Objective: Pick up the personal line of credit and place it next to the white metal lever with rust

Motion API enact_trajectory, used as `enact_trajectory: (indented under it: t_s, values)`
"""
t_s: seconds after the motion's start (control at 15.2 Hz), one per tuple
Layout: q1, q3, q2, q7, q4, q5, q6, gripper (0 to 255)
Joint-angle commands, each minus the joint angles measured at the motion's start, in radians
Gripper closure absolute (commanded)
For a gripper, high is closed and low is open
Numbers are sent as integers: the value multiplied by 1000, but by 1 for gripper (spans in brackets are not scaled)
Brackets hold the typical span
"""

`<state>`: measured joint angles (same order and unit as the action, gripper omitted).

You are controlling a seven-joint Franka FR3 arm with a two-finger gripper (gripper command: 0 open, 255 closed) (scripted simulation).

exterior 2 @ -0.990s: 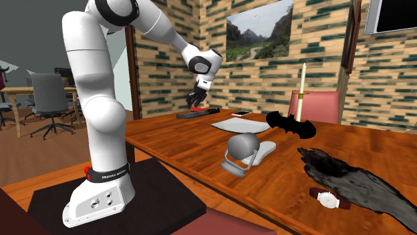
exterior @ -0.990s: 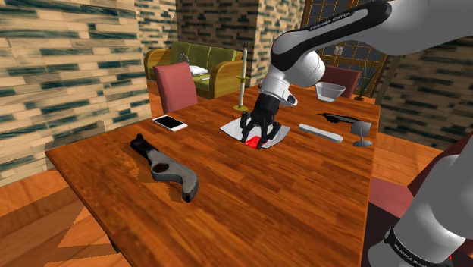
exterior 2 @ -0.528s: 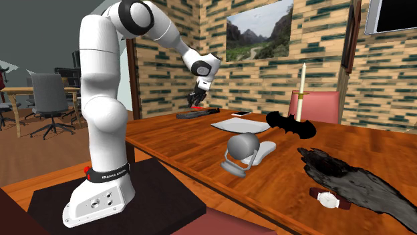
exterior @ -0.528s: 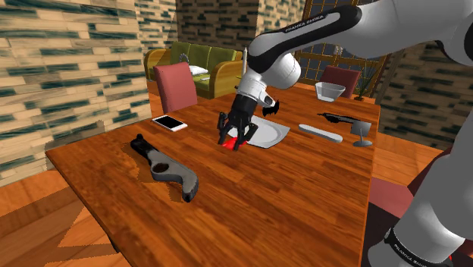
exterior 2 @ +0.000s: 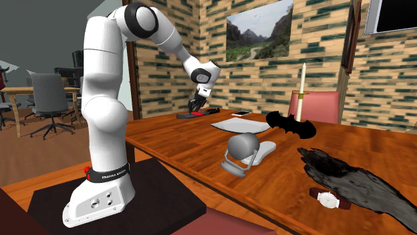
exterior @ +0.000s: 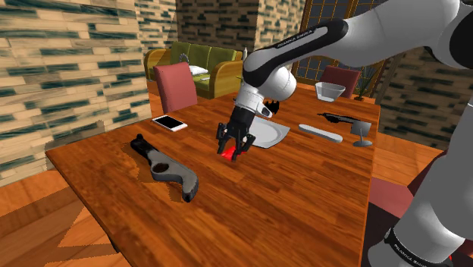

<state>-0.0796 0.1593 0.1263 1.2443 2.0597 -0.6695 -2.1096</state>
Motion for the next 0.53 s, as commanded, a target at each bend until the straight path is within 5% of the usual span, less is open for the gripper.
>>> enact_trajectory:
  t_s: [0.0, 0.46]
  values:
    - [-2, 2, 14, -14, 11, -7, -22, 255]
    - [-5, 7, 67, -64, 37, -33, -90, 255]
